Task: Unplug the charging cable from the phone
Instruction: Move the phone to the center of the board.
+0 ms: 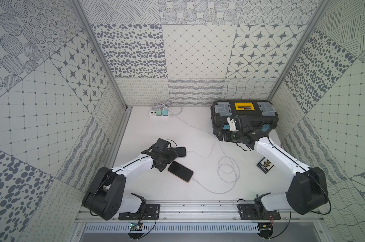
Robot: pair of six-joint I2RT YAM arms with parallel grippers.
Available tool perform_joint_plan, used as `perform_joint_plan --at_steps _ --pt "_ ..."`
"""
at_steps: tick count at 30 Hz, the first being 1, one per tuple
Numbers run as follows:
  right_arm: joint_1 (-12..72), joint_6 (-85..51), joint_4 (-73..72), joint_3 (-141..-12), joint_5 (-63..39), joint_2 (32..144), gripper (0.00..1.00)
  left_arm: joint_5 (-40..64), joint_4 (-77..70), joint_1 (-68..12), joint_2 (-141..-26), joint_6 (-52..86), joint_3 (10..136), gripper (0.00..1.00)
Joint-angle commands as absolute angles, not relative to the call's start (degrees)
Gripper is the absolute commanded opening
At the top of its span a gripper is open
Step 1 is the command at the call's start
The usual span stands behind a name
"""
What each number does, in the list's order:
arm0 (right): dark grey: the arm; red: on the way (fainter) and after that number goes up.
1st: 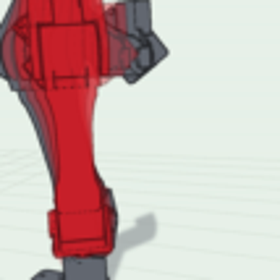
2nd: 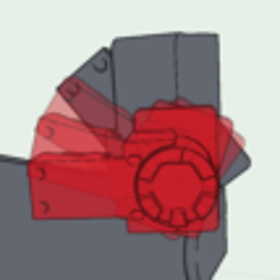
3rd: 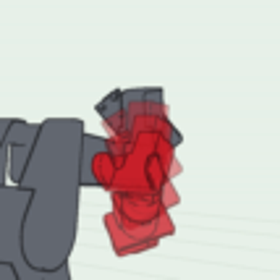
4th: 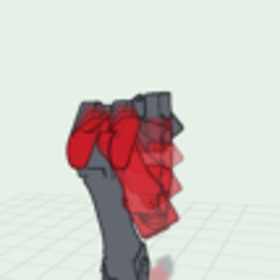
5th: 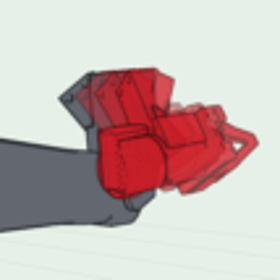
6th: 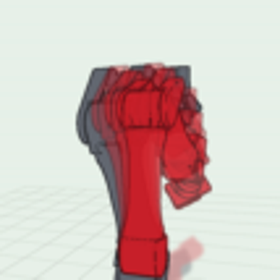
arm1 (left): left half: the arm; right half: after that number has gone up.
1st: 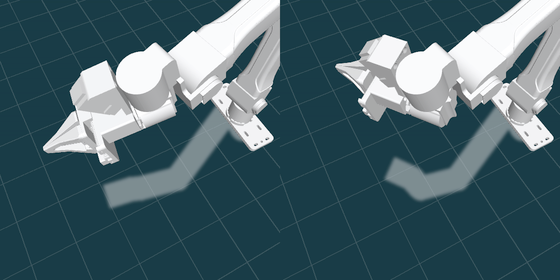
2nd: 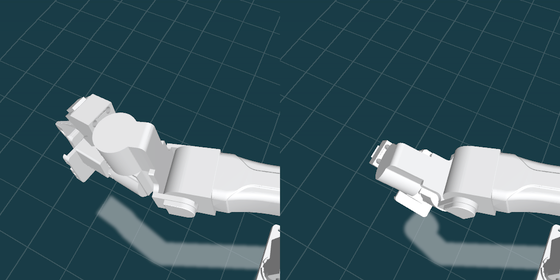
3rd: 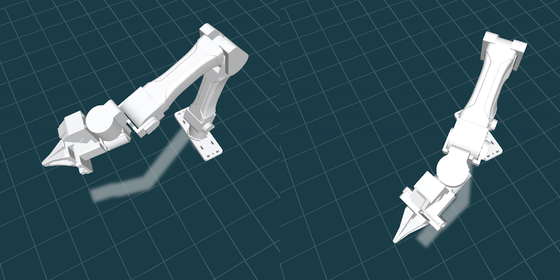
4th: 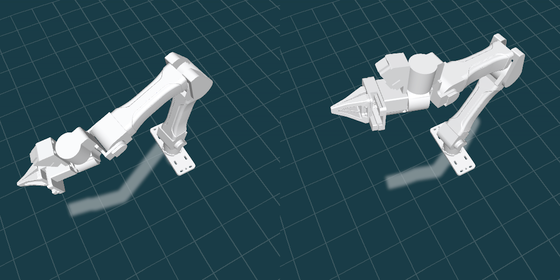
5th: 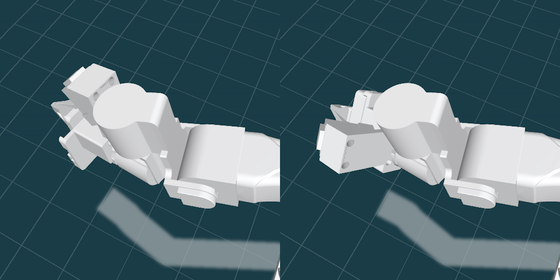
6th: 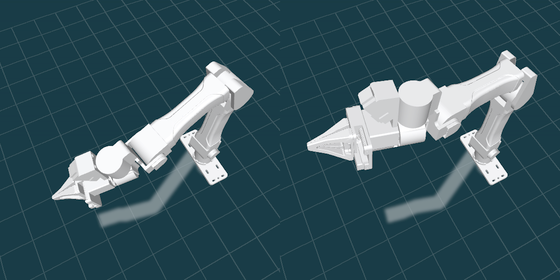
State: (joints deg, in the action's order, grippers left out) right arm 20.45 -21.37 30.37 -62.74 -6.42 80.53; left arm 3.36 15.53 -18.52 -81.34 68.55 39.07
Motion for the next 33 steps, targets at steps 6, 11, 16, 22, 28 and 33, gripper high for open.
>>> perform_joint_plan --at_steps 6,11,16,22,28,33 --pt "20.52 -20.75 30.15 -61.37 -4.84 79.40 0.97 2.38 10.84 -18.61 -89.71 65.62 46.40 0.98" --pt "20.54 -21.13 30.15 -61.13 -4.47 78.81 0.97 2.23 10.97 -18.21 -94.48 63.32 51.24 0.98" --pt "20.57 -21.87 30.23 -60.12 -4.16 77.73 0.97 2.49 12.39 -17.92 -99.35 60.97 57.19 0.98" --pt "20.57 -22.88 30.49 -58.02 -3.48 75.68 0.97 3.44 14.94 -17.84 -104.85 59.26 64.50 0.98" --pt "20.52 -23.34 30.76 -57.25 -2.69 74.39 0.97 3.72 20.18 -17.90 -108.61 58.54 70.71 0.98" --pt "20.52 -23.64 30.85 -56.93 -2.59 74.36 0.97 2.32 27.65 -18.56 -107.84 60.54 72.36 0.97"
